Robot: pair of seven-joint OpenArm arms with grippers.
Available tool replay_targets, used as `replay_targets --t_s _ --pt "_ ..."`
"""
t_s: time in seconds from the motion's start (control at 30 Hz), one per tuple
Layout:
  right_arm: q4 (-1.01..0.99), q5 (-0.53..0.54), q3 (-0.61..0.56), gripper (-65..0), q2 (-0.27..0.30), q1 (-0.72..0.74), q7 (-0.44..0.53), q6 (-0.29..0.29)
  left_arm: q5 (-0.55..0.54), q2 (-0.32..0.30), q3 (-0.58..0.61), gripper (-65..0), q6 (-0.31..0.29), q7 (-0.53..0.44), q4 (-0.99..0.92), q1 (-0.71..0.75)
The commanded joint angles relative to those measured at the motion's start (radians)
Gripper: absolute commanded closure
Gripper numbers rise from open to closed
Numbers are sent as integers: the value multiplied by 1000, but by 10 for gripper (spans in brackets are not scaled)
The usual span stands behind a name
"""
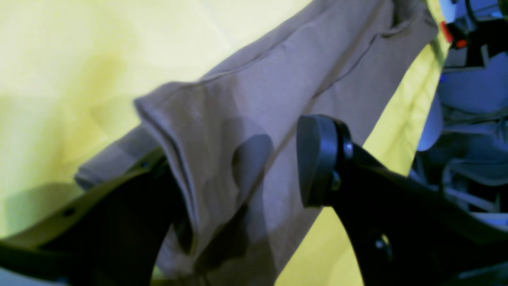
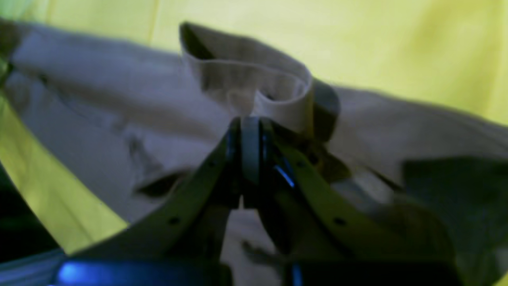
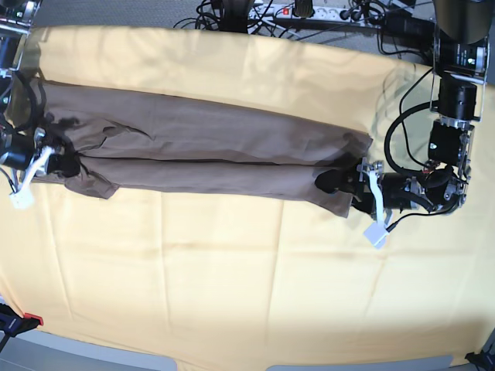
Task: Fold the T-shirt properly
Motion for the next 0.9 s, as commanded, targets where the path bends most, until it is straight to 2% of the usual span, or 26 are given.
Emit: replay_targets --t_s 0.0,0.23,0.5,0.53,0.63,0.67,0.8,0.87 --pt "50 24 10 0 37 -10 15 5 -26 -15 -8 -366 -7 -14 13 -26" --pt "142 -19 10 0 94 -148 13 5 -27 -26 -8 -366 -7 -14 13 -29" --pt "142 -112 10 0 115 -176 19 5 -27 -80 -8 -366 -7 -15 13 -66" --pt "142 -119 10 -55 116 -175 18 5 -26 -88 -8 -366 -7 -14 13 -73" --pt "142 -138 10 -294 126 -175 18 5 -27 -109 -8 -366 -7 -14 13 -93" --pt "143 -134 10 -330 138 -172 18 5 -27 -115 -8 -366 -7 -14 13 -103" --pt "175 -55 30 -332 196 -173 18 5 -35 -152 -8 -366 -7 -14 13 -132" --pt "194 -20 80 -332 196 -173 18 5 -34 -173 -13 -366 -7 -14 13 -137"
